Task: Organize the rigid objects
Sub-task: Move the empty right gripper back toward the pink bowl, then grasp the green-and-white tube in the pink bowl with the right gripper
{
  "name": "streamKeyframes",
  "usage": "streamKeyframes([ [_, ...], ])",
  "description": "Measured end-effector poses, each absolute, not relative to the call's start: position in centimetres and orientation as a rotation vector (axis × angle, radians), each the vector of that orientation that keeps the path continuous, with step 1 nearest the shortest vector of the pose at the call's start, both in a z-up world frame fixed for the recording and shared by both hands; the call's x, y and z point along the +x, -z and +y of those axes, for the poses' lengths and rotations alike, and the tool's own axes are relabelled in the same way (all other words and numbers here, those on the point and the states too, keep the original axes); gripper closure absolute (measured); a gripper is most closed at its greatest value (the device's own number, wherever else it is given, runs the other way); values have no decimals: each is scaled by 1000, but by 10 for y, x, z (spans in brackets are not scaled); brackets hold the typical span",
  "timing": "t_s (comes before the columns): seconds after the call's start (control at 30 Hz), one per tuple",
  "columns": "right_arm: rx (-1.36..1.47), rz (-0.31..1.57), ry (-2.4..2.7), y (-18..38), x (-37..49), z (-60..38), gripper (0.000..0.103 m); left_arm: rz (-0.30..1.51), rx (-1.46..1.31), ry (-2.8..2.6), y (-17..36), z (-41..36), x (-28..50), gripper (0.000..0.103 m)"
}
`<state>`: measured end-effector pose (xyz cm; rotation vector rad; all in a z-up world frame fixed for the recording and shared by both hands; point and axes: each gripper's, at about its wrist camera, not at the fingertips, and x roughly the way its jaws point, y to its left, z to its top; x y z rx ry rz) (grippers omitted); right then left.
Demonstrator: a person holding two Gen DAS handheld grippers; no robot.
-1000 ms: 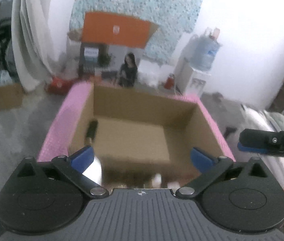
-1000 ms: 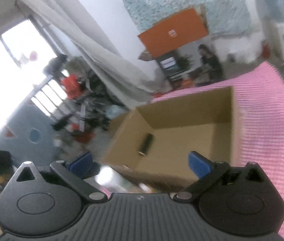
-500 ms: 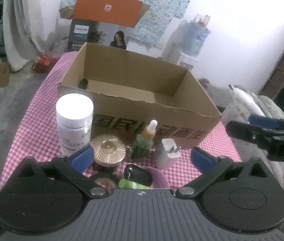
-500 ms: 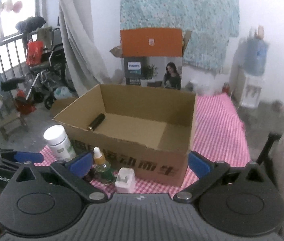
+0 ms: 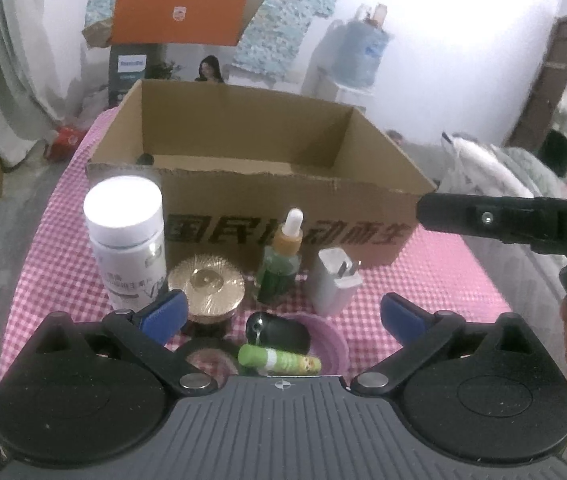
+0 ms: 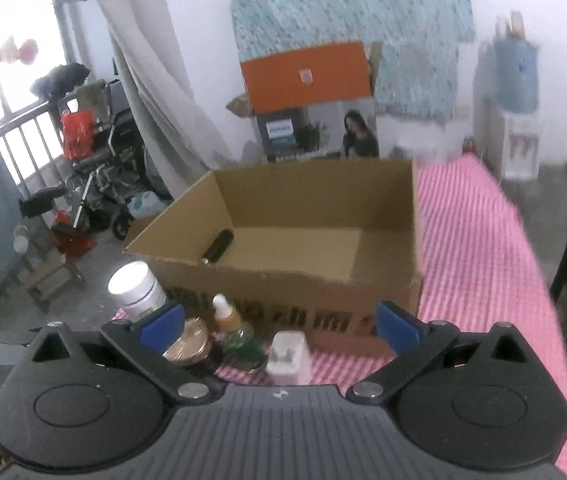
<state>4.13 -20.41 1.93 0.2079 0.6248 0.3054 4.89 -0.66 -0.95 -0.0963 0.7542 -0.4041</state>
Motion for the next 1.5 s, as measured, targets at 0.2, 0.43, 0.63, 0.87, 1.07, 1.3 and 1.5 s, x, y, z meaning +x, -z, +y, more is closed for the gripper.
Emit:
streamKeyframes([
  [0.2,342,736,-324,5,45,-211,0,789,-82,410,18,-6,46,0],
  [0.43,443,780,-413,22,44,-206,2,788,-5,406,20,-16,47,10],
  [0.63,556,834,-464,33,54,-207,30,837,51,402,28,-29,52,34],
  [0.87,686,885,-515,47,57,-213,40,886,65,375,36,-30,54,57],
  [1.07,730,905,-526,54,56,-218,45,926,-2,423,34,-27,50,69],
  [1.3,783,919,-537,63,52,-229,49,925,33,465,29,-42,43,70],
  [1.5,848,938,-537,73,55,-239,56,945,63,494,33,-56,46,73],
])
